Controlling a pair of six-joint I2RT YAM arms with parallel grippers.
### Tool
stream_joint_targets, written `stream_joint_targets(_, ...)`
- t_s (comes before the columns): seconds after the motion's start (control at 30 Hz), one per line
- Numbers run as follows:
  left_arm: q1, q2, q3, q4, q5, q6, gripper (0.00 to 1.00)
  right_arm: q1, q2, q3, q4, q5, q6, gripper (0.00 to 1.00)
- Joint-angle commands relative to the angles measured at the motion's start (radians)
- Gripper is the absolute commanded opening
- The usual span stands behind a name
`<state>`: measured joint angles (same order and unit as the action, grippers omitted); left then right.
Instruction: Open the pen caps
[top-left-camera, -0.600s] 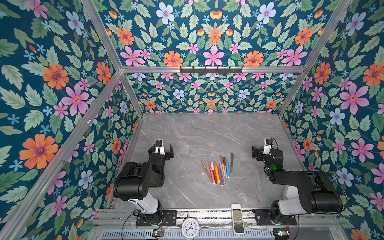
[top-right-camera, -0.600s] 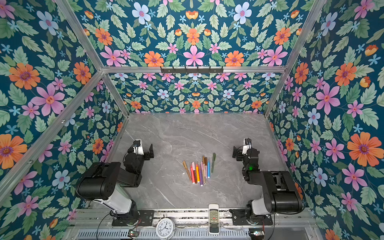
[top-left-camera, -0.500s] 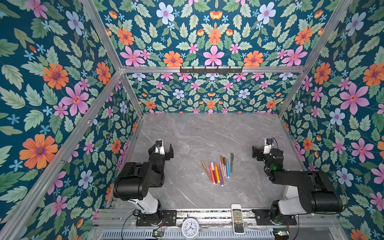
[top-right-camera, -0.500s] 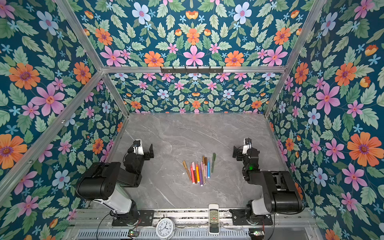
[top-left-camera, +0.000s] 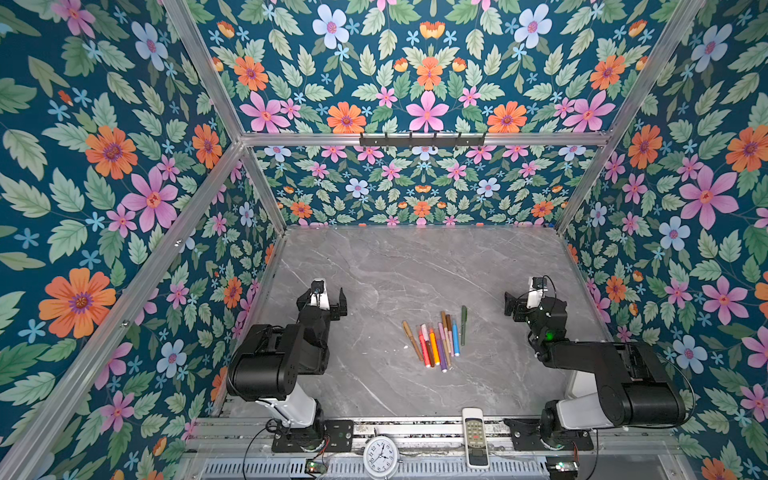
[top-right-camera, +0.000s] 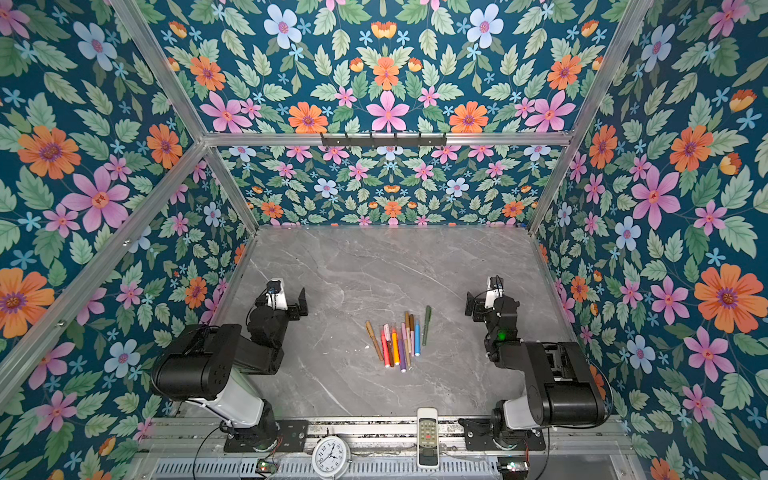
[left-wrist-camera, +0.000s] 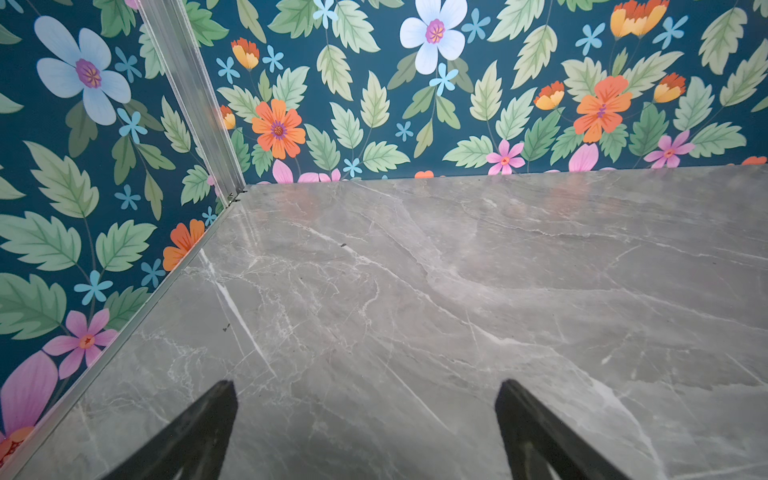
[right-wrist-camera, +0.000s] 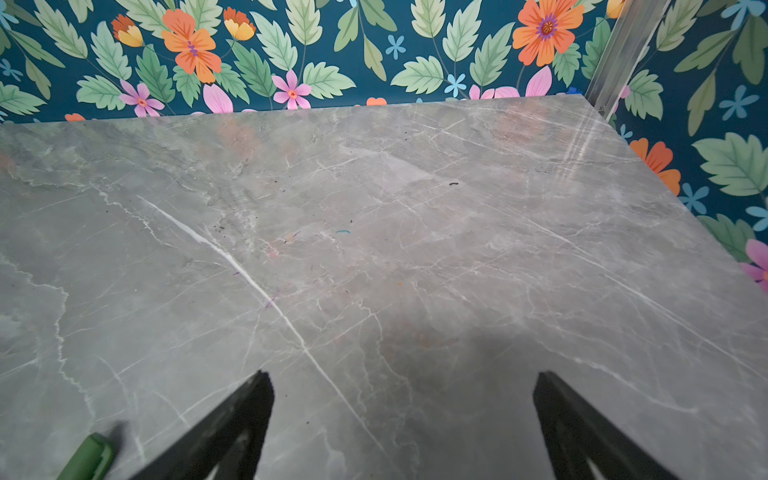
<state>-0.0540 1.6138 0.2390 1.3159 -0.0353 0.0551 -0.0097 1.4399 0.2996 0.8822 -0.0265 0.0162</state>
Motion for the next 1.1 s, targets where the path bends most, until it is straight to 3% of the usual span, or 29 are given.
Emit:
stream_joint_targets(0.0, 0.000, -0.001, 0.002, 0.021, 0.000, 0.009, 1.00, 0.000, -0.001, 0.004, 0.013, -0.006, -0.002, 0.99)
stream_joint_targets(1.07, 0.008, -0.001, 0.015, -0.002, -0.008, -0.004, 1.00, 0.000, -0.003, 0.003, 0.018, -0.004, -0.001, 0.99)
